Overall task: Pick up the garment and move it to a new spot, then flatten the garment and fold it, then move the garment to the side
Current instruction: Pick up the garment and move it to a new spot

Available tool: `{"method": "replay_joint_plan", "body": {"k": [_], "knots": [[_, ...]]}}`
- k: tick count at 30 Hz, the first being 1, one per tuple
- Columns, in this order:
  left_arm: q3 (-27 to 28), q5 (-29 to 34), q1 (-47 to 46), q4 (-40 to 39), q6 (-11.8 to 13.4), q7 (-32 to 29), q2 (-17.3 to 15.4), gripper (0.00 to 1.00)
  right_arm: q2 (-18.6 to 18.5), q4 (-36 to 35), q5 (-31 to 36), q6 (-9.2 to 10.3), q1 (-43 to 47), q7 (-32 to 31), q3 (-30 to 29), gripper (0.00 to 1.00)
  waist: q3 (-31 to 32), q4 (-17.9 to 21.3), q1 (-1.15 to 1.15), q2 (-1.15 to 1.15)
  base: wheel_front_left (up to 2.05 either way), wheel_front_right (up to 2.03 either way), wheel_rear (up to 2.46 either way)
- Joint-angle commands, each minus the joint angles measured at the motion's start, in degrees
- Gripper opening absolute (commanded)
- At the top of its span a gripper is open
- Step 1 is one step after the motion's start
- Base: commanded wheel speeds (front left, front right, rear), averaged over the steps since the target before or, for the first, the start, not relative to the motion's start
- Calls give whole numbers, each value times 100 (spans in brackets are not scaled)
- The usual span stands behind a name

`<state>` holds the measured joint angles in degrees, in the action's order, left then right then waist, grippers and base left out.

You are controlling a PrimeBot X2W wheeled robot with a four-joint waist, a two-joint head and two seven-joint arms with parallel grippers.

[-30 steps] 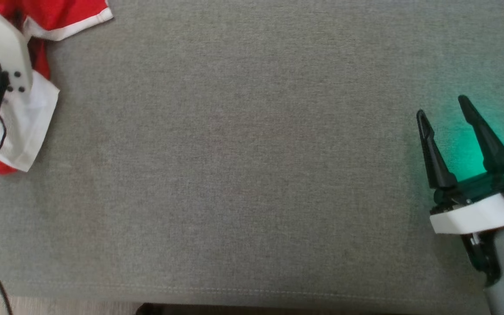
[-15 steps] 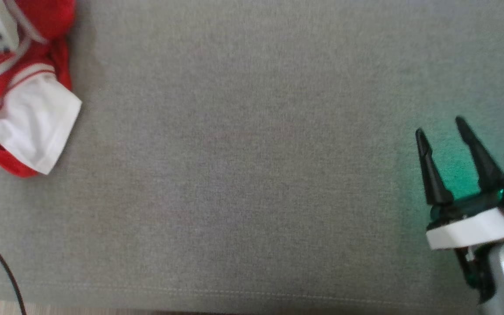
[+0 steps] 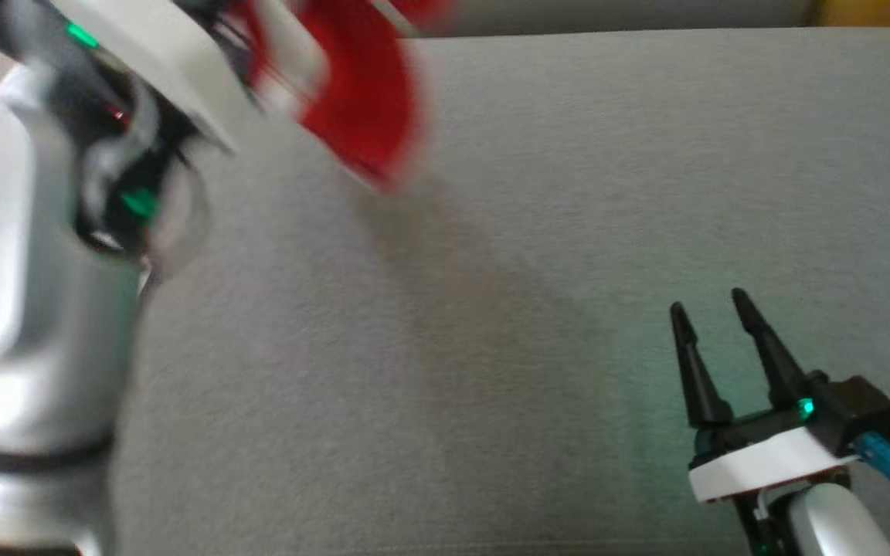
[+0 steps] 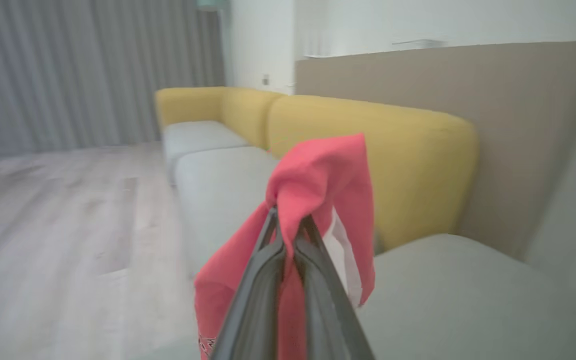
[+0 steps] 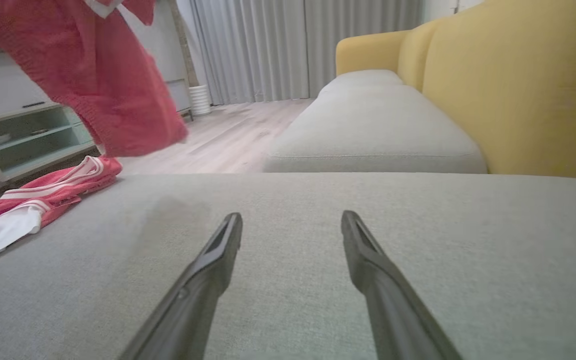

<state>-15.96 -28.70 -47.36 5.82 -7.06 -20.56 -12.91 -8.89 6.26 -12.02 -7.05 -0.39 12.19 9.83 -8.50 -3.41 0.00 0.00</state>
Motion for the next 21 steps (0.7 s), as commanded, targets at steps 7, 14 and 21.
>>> {"method": "replay_joint_plan", "body": {"k": [7, 14, 21], "knots": [[-274, -908, 1040, -1472, 250, -1107, 260, 0, 144, -64, 15, -44, -221, 157, 249, 100, 168, 934, 0, 0, 0, 0, 0], [-400, -596, 1283, 572, 593, -695, 467, 0, 271, 47, -33, -44, -418, 219, 460, 100, -87, 1476, 0, 0, 0, 0, 0], [-285, 208, 845, 2938, 1002, 1278, 429, 36, 402, 246, -117, -44, -649, 266, 642, 100, -253, 1850, 0, 0, 0, 0, 0]]}}
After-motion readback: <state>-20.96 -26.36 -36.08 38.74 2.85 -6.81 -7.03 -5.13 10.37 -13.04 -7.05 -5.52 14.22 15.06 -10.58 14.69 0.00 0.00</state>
